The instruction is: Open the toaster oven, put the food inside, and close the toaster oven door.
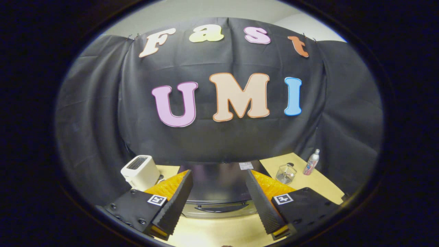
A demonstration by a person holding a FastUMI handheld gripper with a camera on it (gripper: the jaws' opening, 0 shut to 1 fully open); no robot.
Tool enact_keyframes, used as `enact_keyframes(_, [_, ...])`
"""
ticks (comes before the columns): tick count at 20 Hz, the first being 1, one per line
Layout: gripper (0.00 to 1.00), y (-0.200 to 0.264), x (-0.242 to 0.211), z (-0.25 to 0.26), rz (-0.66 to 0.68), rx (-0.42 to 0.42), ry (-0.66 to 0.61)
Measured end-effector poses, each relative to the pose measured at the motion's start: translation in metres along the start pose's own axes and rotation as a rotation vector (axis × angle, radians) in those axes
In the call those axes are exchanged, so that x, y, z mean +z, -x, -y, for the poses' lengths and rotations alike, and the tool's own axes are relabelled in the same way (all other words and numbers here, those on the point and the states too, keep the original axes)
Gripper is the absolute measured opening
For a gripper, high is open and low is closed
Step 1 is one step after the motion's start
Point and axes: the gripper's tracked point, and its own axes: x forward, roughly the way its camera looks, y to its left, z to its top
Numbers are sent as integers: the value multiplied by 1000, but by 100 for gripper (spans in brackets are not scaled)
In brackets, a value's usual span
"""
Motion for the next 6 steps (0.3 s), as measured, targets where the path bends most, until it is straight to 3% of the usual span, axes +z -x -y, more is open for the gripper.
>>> enact_keyframes(6, [97,26,-2,14,-12,92,-8])
